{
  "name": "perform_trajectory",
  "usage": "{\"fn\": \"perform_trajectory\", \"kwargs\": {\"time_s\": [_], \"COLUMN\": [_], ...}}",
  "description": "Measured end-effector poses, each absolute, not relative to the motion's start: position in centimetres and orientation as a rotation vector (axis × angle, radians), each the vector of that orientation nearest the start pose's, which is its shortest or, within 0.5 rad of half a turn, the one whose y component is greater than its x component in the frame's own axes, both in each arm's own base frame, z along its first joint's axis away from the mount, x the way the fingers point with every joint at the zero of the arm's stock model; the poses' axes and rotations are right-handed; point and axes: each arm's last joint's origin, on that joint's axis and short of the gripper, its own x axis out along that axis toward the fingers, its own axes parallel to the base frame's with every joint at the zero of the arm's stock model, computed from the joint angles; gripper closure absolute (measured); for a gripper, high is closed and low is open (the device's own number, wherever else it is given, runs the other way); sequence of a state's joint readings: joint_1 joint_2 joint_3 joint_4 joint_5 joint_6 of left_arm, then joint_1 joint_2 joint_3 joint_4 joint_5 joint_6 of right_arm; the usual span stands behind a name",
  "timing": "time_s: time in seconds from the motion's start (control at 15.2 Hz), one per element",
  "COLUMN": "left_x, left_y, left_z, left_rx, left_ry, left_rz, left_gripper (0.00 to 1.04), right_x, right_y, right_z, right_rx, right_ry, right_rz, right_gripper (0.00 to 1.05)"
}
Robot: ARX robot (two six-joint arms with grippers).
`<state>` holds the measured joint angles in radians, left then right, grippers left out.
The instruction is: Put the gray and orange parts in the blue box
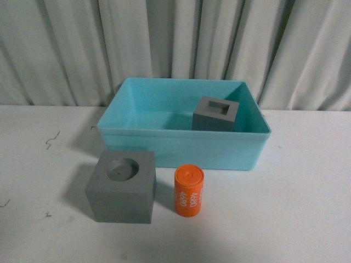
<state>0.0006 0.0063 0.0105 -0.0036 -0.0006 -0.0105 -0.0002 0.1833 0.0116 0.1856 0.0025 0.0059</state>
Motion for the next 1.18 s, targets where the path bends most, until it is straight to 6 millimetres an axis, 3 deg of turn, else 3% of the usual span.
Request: {"fn": "perform_trajectory", "kwargs": {"time_s": [0.33, 0.39, 0.66, 0.72, 0.79, 0.92, 0.99, 1.05, 1.12, 1.18], "left_x": [9.7, 9.7, 9.7, 9.7, 9.7, 9.7, 9.7, 10.4, 12.2, 14.0], "left_y": [0.0, 0.0, 0.0, 0.0, 0.0, 0.0, 0.0, -0.3, -0.7, -1.3], "left_z": [16.6, 16.6, 16.6, 16.6, 16.6, 16.6, 16.5, 17.1, 17.8, 18.0], "left_rx": [-0.01, -0.01, -0.01, -0.01, -0.01, -0.01, -0.028, -0.137, -0.194, -0.185], "left_ry": [0.0, 0.0, -0.001, -0.001, -0.001, -0.001, 0.096, 0.5, 0.675, 0.692], "left_rz": [0.001, 0.001, 0.001, 0.001, 0.001, 0.001, -0.011, -0.019, -0.006, -0.021], "left_gripper": [0.07, 0.07, 0.07, 0.07, 0.07, 0.07, 0.07, 0.07, 0.07, 0.07], "right_x": [9.7, 9.7, 9.7, 9.7, 9.7, 9.7, 9.7, 9.7, 9.7, 9.7], "right_y": [0.0, 0.0, 0.0, 0.0, 0.0, 0.0, 0.0, 0.0, 0.0, 0.0], "right_z": [16.7, 16.7, 16.7, 16.7, 16.7, 16.7, 16.7, 16.7, 16.7, 16.7], "right_rx": [0.006, 0.004, 0.004, 0.004, 0.004, 0.004, 0.004, 0.004, 0.004, 0.004], "right_ry": [-0.005, -0.004, -0.005, -0.005, -0.005, -0.005, -0.005, -0.005, -0.004, -0.004], "right_rz": [0.0, 0.0, 0.0, 0.0, 0.0, 0.0, 0.0, 0.001, 0.0, 0.0], "right_gripper": [1.03, 0.97, 0.38, 0.27, 0.08, 0.07, 0.06, 0.06, 0.06, 0.06]}}
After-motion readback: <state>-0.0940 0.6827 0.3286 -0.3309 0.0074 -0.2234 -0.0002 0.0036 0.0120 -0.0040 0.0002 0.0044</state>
